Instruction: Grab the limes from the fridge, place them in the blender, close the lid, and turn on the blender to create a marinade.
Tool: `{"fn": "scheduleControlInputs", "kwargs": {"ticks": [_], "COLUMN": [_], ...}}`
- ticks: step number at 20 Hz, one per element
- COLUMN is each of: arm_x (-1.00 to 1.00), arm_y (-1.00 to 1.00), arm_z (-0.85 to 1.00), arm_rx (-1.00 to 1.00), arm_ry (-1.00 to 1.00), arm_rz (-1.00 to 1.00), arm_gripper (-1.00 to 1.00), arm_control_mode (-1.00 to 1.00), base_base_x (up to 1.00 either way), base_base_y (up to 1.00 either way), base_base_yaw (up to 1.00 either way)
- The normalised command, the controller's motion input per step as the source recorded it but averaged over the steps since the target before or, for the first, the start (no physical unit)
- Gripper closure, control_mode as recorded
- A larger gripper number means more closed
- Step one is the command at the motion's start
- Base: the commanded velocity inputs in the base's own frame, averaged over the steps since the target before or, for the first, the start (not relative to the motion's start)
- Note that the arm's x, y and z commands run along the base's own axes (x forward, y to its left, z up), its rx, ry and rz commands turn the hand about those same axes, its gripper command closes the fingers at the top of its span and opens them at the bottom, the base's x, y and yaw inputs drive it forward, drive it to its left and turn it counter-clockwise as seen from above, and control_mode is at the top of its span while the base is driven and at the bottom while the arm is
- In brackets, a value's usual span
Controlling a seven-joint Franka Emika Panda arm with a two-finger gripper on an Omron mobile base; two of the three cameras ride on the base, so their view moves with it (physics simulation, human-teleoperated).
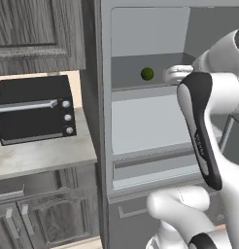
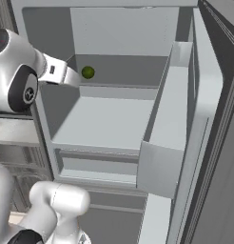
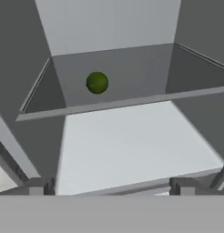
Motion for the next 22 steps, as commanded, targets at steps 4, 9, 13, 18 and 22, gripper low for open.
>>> {"fn": "scheduleControlInputs", "kwargs": {"ticks": [4,9,13,18,22], "arm_x": [0.81,0.72,0.59,0.64,0.66], "arm_y": [0.0,0.0,0.0,0.0,0.01], "arm_z": [-0.12,-0.15,-0.22,-0.23,-0.14], "arm_rx": [0.0,0.0,0.0,0.0,0.0], "arm_ry": [0.0,0.0,0.01,0.04,0.05], "arm_rz": [0.0,0.0,0.0,0.01,0.02], "arm_gripper": [-1.0,-1.0,-1.0,-1.0,-1.0], "arm_control_mode": [-1.0,-1.0,-1.0,-1.0,-1.0], "base_base_x": [0.0,0.0,0.0,0.0,0.0], "base_base_y": [0.0,0.0,0.0,0.0,0.0], "base_base_yaw": [0.0,0.0,0.0,0.0,0.0]}}
